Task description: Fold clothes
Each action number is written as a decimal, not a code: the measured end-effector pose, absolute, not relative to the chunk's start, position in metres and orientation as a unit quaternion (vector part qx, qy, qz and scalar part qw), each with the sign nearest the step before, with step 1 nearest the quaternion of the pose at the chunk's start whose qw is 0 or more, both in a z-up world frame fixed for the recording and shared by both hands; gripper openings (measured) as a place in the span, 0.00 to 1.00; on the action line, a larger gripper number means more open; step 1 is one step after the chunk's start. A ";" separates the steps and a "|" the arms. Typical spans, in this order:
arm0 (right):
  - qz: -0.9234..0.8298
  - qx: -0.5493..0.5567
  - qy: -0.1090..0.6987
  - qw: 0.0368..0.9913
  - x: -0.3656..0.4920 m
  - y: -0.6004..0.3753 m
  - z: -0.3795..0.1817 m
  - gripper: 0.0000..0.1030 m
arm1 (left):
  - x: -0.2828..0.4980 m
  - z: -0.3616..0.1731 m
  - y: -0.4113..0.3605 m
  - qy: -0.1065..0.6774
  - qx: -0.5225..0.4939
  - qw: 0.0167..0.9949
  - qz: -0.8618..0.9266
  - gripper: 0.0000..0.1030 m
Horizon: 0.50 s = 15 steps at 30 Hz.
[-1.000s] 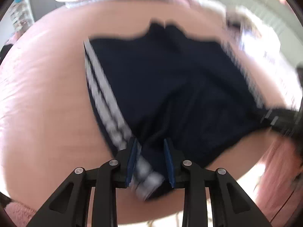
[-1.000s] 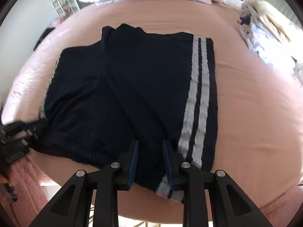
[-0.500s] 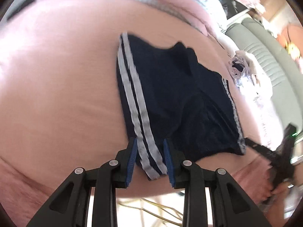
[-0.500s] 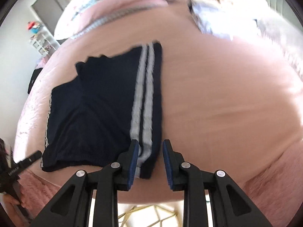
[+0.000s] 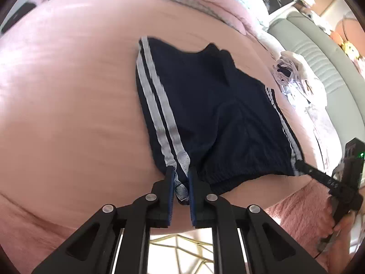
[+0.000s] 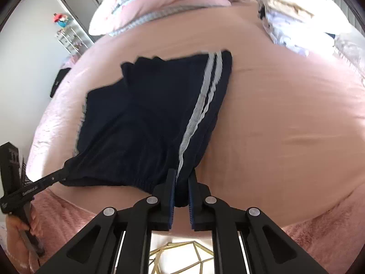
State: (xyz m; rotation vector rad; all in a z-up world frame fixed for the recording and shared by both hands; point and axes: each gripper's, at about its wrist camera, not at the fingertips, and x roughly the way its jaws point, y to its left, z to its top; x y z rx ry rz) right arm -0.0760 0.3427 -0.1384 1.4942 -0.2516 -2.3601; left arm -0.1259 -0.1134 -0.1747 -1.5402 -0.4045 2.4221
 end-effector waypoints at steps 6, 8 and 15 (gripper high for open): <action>-0.831 0.518 -0.093 0.180 -0.062 0.338 -0.124 0.08 | -0.136 -0.168 -0.108 -0.092 -0.566 0.142 0.807 0.14; -0.809 0.570 -0.044 0.138 -0.065 0.332 -0.154 0.09 | -0.134 -0.189 -0.105 -0.080 -0.609 0.150 0.775 0.18; -0.827 0.553 -0.035 0.100 -0.056 0.347 -0.138 0.12 | -0.128 -0.174 -0.108 -0.115 -0.561 0.140 0.808 0.20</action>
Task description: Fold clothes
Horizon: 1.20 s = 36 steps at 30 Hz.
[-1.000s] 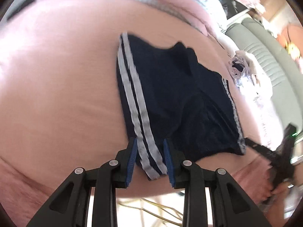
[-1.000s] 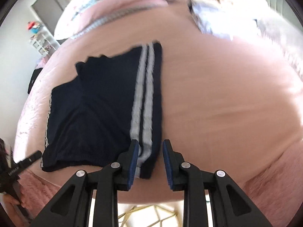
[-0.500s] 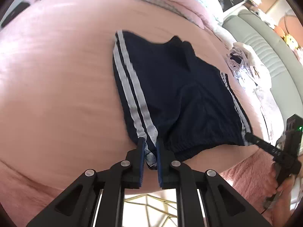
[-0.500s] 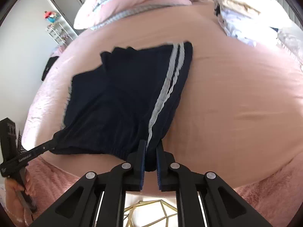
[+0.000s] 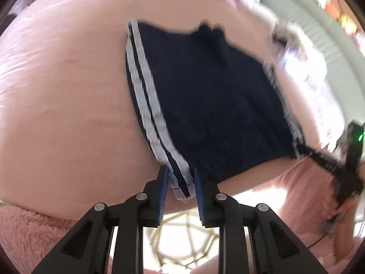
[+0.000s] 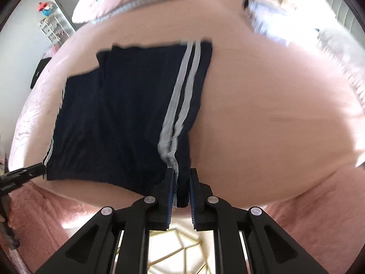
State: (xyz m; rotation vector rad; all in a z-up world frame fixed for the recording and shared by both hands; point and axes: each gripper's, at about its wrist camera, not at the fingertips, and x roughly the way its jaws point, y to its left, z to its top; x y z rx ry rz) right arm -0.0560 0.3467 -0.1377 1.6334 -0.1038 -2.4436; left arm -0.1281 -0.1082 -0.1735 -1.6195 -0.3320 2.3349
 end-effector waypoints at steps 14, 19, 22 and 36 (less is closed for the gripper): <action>-0.816 0.570 0.034 0.090 -0.055 0.324 -0.149 0.14 | -0.129 -0.201 -0.101 -0.061 -0.587 0.085 0.802 0.21; -0.824 0.559 0.050 0.084 -0.056 0.323 -0.134 0.15 | -0.131 -0.188 -0.093 -0.053 -0.562 0.096 0.820 0.21; -0.832 0.544 0.062 0.086 -0.059 0.321 -0.119 0.15 | -0.141 -0.180 -0.088 -0.049 -0.550 0.102 0.828 0.21; -0.832 0.529 0.089 0.140 -0.155 0.253 -0.123 0.16 | -0.239 -0.195 -0.113 -0.105 -0.529 0.074 0.839 0.21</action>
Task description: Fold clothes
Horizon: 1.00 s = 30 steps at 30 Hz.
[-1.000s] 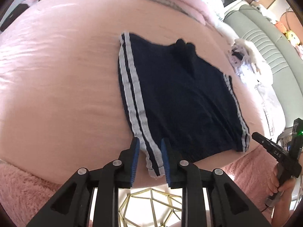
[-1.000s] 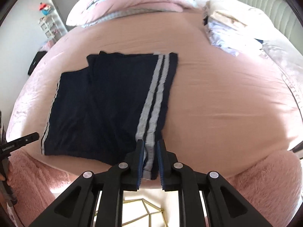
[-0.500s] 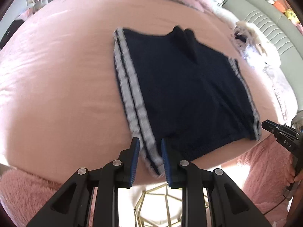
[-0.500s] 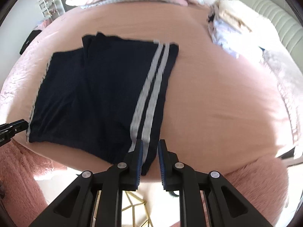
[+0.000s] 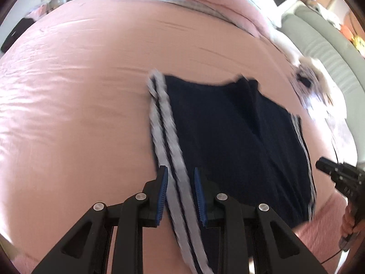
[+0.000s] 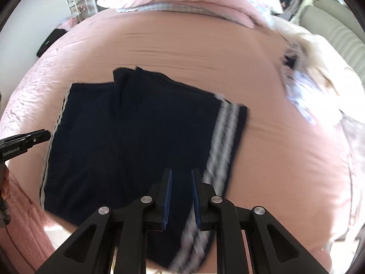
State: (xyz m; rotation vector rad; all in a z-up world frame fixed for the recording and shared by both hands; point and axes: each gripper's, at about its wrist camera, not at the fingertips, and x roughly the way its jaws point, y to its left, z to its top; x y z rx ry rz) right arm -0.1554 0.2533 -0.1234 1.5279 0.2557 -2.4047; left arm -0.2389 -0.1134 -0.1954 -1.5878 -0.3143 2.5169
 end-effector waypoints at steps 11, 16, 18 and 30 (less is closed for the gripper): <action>-0.831 0.511 0.132 0.176 -0.280 0.162 -0.159 0.28 | -0.326 -0.223 -0.148 -0.163 -0.510 0.070 0.842 0.37; -0.819 0.549 0.118 0.117 -0.307 0.198 -0.190 0.28 | -0.332 -0.229 -0.140 -0.153 -0.497 0.091 0.849 0.37; -0.828 0.537 0.117 0.112 -0.301 0.217 -0.191 0.28 | -0.334 -0.230 -0.137 -0.154 -0.493 0.097 0.851 0.37; -0.860 0.500 0.098 -0.018 -0.285 0.315 -0.174 0.38 | -0.326 -0.220 -0.126 -0.170 -0.481 0.121 0.852 0.37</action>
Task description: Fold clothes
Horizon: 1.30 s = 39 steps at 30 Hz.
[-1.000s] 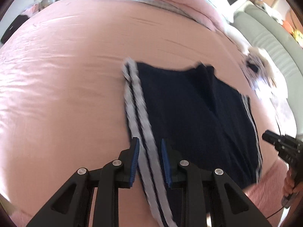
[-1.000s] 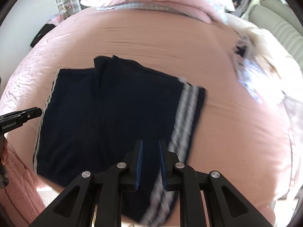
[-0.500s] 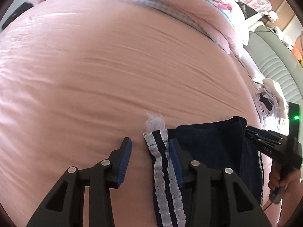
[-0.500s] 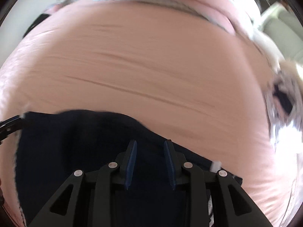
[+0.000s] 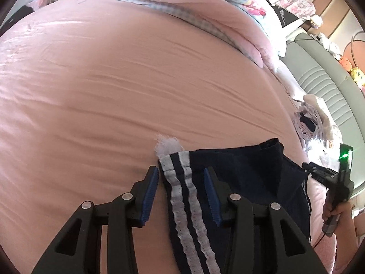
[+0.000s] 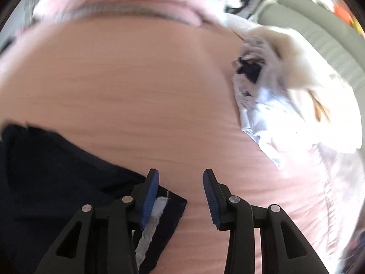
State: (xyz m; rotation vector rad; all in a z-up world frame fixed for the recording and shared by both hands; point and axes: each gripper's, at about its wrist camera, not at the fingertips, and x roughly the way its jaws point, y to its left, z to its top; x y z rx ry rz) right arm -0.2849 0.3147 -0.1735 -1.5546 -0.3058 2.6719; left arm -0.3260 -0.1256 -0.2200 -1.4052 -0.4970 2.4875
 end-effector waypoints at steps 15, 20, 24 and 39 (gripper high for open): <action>0.814 -0.520 -0.055 -0.253 -0.310 0.145 -0.179 0.39 | -0.334 -0.231 -0.130 -0.195 -0.478 0.090 0.852 0.37; 0.808 -0.540 -0.110 -0.208 -0.316 0.132 -0.202 0.36 | -0.334 -0.226 -0.135 -0.197 -0.476 0.096 0.852 0.37; 0.810 -0.552 -0.064 -0.187 -0.323 0.166 -0.202 0.32 | -0.334 -0.235 -0.133 -0.204 -0.494 0.119 0.837 0.37; 0.830 -0.499 -0.047 -0.244 -0.348 0.099 -0.192 0.09 | -0.338 -0.229 -0.151 -0.137 -0.498 0.066 0.854 0.23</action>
